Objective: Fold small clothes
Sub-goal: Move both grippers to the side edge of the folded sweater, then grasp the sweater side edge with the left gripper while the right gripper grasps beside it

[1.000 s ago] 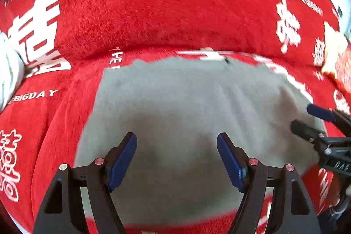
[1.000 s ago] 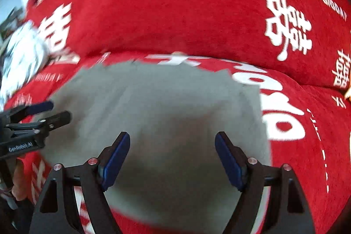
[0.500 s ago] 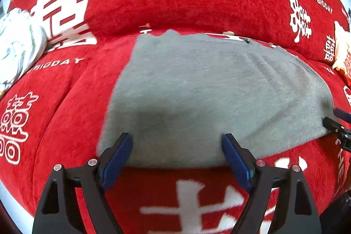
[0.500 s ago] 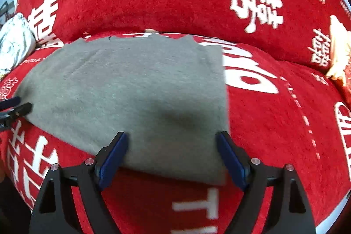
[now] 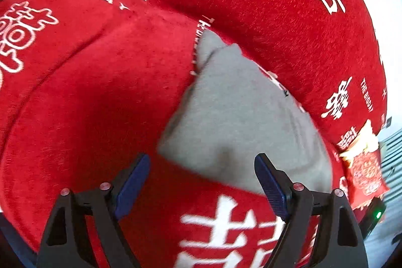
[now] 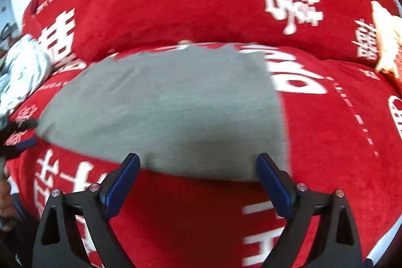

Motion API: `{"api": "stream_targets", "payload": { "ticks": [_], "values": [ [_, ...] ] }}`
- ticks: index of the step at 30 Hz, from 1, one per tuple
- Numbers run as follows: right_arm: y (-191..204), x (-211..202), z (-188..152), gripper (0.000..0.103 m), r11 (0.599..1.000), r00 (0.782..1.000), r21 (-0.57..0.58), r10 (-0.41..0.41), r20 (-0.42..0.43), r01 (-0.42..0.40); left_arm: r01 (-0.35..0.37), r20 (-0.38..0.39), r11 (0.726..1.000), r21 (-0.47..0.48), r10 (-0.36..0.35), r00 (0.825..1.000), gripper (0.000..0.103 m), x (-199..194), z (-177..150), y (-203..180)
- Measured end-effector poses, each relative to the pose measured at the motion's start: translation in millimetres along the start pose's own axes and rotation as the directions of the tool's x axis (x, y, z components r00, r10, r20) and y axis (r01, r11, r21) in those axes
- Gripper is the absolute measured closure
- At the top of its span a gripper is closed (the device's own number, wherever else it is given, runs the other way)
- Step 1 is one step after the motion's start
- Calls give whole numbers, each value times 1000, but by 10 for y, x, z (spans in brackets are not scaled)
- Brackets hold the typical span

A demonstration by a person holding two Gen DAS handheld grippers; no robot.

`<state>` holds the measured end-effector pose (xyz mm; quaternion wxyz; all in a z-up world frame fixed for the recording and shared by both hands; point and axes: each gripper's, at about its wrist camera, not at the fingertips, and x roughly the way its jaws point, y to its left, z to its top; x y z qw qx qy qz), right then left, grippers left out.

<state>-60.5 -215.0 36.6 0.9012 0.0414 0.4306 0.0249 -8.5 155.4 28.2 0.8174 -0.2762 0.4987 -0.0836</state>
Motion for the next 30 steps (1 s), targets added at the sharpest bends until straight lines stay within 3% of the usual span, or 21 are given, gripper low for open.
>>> {"api": "stream_targets", "payload": {
  "ticks": [3, 4, 5, 7, 8, 13, 17, 23, 28, 30],
  "values": [
    [199, -5, -12, 8, 998, 1000, -56, 11, 3, -10, 28, 8, 999, -25, -28, 1000, 18, 141, 99, -53],
    [235, -8, -18, 8, 998, 1000, -67, 11, 4, -11, 45, 15, 998, -38, -44, 999, 27, 190, 147, -54],
    [277, -15, -13, 8, 997, 1000, -81, 15, 4, -14, 62, 10, 997, -51, -61, 998, 48, 229, 177, -43],
    [330, -23, 18, 8, 995, 1000, -97, 16, 4, -16, 110, -35, 989, -100, -114, 993, 72, 358, 239, 30],
    [356, -22, 53, 8, 994, 1000, -104, 17, 4, -17, 138, -45, 983, -122, -144, 989, 75, 399, 245, 64],
    [526, 50, 365, 8, 989, 999, -140, 40, 5, -39, 187, -14, 971, -146, -192, 981, 82, 418, 243, 112],
    [810, 284, 834, 8, 980, 990, -144, 134, -47, -139, 167, 6, 980, -104, -167, 986, 83, 395, 215, 60],
    [1526, 1076, 1520, 8, 957, 955, -151, 213, -206, -246, 108, 31, 994, -6, -108, 994, 83, 339, 175, -20],
    [2190, 1709, 1766, 8, 941, 918, -190, 205, -339, -281, 73, 60, 995, 75, -77, 995, 83, 313, 127, -80],
    [2380, 1843, 1790, 8, 938, 913, -204, 194, -360, -280, 81, 66, 994, 80, -86, 994, 83, 306, 121, -62]
  ]
}}
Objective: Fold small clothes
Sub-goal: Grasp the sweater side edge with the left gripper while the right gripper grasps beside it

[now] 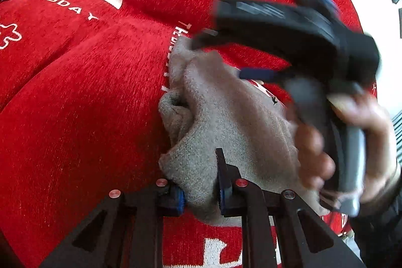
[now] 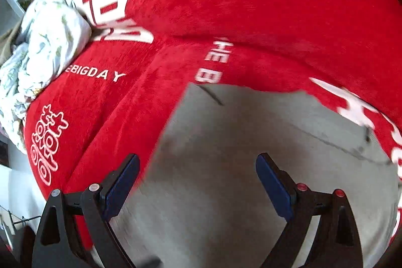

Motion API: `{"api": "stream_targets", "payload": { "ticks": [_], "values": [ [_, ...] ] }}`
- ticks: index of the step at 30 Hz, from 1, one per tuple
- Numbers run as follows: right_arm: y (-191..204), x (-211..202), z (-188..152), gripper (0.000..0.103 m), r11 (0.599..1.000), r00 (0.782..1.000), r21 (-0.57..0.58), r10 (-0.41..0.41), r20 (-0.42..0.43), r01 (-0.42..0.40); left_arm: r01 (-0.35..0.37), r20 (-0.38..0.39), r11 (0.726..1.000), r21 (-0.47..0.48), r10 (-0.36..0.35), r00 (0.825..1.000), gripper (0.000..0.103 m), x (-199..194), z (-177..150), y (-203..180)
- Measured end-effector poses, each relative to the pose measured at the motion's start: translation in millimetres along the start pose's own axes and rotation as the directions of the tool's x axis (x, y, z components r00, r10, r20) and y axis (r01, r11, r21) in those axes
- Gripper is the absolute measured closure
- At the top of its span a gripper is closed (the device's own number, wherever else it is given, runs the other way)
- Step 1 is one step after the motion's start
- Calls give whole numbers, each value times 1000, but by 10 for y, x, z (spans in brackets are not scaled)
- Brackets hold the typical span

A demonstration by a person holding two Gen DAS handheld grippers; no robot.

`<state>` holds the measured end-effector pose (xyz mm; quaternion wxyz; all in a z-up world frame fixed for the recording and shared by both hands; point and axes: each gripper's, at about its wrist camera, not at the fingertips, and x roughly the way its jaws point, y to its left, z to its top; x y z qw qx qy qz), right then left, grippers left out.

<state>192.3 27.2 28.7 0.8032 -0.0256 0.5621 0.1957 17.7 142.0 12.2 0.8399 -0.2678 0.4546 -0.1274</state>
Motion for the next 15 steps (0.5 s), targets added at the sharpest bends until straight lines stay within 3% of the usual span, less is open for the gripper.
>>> {"api": "stream_targets", "payload": {
  "ticks": [3, 6, 8, 9, 10, 12, 15],
  "values": [
    [256, 349, 103, 11, 998, 996, -56, -29, -89, 24, 31, 3, 999, -21, -31, 1000, 83, -11, 0, 67],
    [468, 567, 80, 21, 964, 972, -174, -219, -87, 202, 35, 5, 999, -23, -35, 999, 85, -19, 7, 75],
    [495, 532, 86, 50, 956, 967, -176, -247, -59, 234, 32, 7, 999, -16, -32, 999, 86, -33, -3, 70],
    [465, 506, 95, 74, 949, 960, -174, -276, -50, 264, 32, 9, 999, -14, -32, 999, 86, -42, -8, 74],
    [405, 479, 102, 78, 947, 957, -170, -284, -52, 272, 33, 12, 999, -9, -33, 999, 87, -53, -5, 62],
    [229, 367, 91, 81, 974, 978, -107, -204, -48, 198, 24, 17, 1000, 4, -24, 1000, 87, -70, -2, 10],
    [111, 240, 56, 82, 991, 992, -47, -128, -12, 127, 10, 19, 1000, 20, -10, 1000, 88, -98, 7, -54]
  ]
}}
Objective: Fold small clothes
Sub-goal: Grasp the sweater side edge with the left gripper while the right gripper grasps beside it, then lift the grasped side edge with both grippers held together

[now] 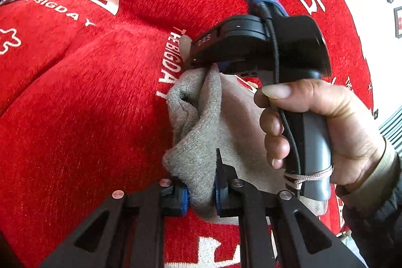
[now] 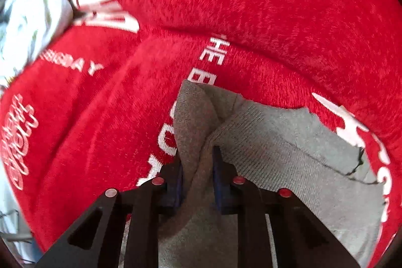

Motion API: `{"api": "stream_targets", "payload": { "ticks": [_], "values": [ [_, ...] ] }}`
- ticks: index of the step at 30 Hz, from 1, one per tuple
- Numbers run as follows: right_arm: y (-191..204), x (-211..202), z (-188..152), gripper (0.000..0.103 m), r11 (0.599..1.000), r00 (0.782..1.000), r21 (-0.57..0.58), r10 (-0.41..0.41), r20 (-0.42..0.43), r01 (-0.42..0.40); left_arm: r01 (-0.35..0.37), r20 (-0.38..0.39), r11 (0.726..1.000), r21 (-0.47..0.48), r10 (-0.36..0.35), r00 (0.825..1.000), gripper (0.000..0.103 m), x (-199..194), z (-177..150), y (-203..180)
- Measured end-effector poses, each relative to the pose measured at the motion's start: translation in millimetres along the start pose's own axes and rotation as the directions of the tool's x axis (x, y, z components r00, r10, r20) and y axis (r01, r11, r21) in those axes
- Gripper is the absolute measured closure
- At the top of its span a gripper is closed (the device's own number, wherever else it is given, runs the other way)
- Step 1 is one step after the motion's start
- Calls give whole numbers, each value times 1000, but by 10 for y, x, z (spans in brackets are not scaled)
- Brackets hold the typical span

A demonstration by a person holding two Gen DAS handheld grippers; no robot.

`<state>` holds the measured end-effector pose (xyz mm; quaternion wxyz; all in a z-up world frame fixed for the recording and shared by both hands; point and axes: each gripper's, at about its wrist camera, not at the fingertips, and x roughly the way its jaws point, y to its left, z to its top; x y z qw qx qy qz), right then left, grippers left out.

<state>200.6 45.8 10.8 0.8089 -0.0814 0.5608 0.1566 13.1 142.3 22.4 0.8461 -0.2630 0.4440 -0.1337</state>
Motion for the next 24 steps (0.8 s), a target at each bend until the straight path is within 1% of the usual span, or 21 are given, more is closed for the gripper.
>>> {"api": "stream_targets", "payload": {
  "ticks": [4, 7, 10, 16, 24],
  "values": [
    [-178, -90, -1, 83, 990, 995, 94, 98, 37, -101, -17, 9, 999, 31, 16, 1000, 88, -96, 13, -102],
    [-324, -184, -24, 83, 972, 983, 153, 170, 72, -179, -37, 12, 997, 62, 37, 999, 89, -134, 18, -178],
    [-461, -266, -59, 83, 953, 971, 193, 215, 108, -233, -53, 12, 995, 82, 52, 999, 89, -150, 45, -275],
    [-680, -437, -139, 83, 928, 953, 235, 258, 159, -290, -101, 4, 985, 141, 101, 995, 89, -143, 87, -516],
    [-967, -660, -260, 83, 908, 942, 271, 276, 192, -321, -157, -11, 969, 191, 162, 987, 89, -112, 99, -765]
  ]
}}
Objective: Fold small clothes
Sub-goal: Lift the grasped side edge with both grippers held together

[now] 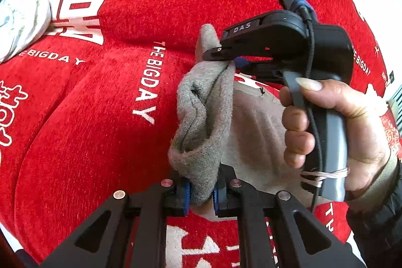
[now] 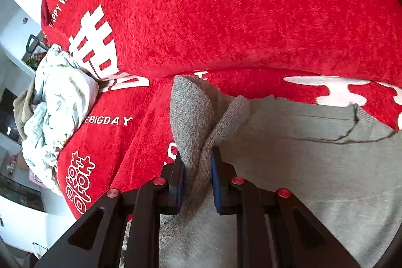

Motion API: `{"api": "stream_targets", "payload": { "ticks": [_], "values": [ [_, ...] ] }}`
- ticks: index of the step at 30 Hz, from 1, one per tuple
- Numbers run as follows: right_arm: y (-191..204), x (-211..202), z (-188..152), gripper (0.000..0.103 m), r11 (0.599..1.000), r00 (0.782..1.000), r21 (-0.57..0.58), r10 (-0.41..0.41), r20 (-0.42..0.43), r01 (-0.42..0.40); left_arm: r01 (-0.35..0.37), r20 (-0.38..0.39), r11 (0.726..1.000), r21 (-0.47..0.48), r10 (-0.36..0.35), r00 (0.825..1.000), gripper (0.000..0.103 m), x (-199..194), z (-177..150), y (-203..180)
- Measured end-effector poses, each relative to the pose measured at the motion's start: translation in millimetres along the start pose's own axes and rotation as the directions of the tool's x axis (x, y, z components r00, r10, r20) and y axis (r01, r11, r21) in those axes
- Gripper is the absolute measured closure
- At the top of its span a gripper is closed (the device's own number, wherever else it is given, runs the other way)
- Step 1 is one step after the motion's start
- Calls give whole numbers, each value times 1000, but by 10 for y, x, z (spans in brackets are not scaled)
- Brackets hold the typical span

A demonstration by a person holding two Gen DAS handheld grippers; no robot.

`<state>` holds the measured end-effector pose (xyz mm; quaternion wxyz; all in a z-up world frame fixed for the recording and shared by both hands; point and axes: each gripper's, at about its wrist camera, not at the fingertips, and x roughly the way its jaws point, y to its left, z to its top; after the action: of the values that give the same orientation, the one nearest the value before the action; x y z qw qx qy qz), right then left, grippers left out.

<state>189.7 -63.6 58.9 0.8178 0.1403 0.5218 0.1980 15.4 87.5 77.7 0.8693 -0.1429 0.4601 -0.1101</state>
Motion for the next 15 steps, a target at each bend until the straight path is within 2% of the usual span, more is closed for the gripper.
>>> {"api": "stream_targets", "payload": {
  "ticks": [6, 11, 15],
  "values": [
    [-99, -131, 3, 83, 1000, 1000, 1, 16, 0, -16, -45, -14, 997, 60, 46, 999, 89, -5, -9, -196],
    [-190, -266, 0, 83, 999, 999, 25, 37, 24, -38, -13, -27, 998, 60, 14, 1000, 89, -45, -10, -292],
    [-279, -379, -5, 83, 997, 998, 45, 54, 39, -55, -18, -29, 997, 80, 20, 999, 89, -57, -31, -411]
  ]
}}
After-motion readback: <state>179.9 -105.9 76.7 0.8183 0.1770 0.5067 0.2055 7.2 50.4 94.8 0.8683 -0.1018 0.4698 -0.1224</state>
